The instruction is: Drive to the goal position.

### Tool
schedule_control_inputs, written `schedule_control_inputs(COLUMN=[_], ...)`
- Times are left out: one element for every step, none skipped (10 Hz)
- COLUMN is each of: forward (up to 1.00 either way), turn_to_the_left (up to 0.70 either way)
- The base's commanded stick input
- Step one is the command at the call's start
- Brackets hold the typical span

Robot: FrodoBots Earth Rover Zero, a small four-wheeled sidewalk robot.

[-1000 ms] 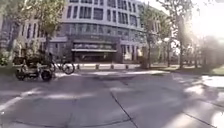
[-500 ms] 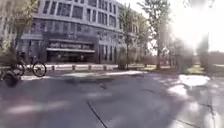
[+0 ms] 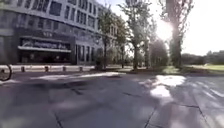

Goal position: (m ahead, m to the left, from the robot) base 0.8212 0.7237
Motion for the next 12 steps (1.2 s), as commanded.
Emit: schedule_control_inputs(forward=[0.7,0.7,0.7,0.7,0.7,0.7,0.7,0.7,0.7,0.7,0.7,0.7], turn_to_the_left=[-0.35,-0.35,-0.35,-0.35,-0.35,-0.35,-0.35,-0.35,-0.35,-0.35,-0.35,-0.35])
